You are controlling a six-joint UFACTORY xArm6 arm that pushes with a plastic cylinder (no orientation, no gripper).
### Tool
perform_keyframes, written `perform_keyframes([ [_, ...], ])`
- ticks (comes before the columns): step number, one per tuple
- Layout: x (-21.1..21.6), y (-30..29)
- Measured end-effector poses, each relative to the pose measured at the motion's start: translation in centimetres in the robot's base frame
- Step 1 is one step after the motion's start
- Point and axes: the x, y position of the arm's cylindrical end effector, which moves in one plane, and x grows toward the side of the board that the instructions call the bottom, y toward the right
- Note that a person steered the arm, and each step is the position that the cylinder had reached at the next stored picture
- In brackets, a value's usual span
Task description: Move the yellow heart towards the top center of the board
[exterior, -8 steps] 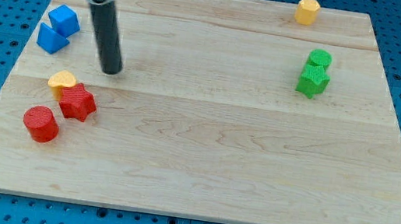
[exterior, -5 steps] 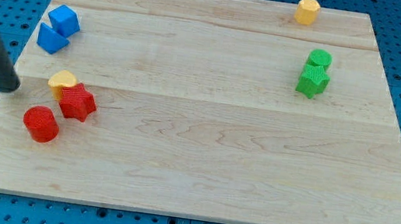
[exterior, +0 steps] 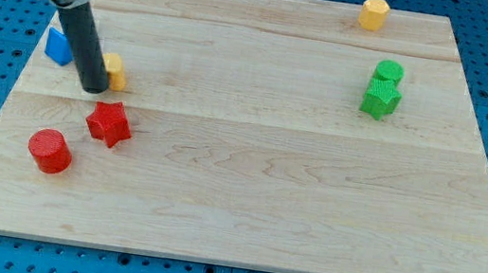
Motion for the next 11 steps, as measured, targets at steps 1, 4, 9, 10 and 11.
perform_keyframes([
  [1,-2.7,3.4],
  [4,-3.5,0.7],
  [9,-14.6,1.3],
  [10,-18.3,6.5],
  [11,-18.0,9.6],
])
